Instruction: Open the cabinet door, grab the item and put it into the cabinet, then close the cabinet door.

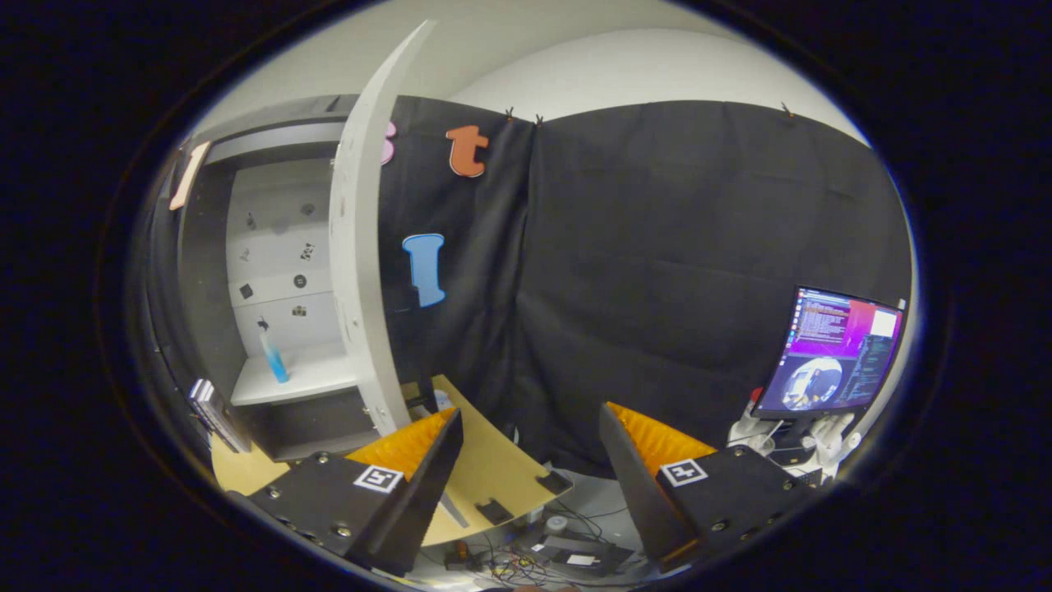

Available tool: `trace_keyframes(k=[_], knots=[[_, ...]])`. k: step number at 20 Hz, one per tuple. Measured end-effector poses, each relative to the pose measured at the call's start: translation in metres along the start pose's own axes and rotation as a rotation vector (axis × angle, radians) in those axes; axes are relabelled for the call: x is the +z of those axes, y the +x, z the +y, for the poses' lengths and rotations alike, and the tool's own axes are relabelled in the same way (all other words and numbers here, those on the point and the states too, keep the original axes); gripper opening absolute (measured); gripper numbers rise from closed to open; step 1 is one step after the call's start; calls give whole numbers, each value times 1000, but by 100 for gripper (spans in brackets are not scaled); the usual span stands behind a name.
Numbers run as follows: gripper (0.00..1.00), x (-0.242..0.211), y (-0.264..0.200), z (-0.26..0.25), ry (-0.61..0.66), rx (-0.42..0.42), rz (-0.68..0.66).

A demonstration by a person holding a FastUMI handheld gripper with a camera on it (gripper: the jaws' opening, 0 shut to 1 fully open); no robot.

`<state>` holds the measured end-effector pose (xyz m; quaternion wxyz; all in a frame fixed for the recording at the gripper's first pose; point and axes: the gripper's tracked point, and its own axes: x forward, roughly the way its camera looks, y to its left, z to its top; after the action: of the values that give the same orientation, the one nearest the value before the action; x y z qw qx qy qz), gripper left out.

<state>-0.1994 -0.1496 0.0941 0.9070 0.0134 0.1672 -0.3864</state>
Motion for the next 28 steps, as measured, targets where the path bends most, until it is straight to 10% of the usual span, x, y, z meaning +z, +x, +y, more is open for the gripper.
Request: trace_keyframes(k=[16,28], knots=[[96,-1,43,44,3,68,1],[95,-11,3,108,-25,312,39]])
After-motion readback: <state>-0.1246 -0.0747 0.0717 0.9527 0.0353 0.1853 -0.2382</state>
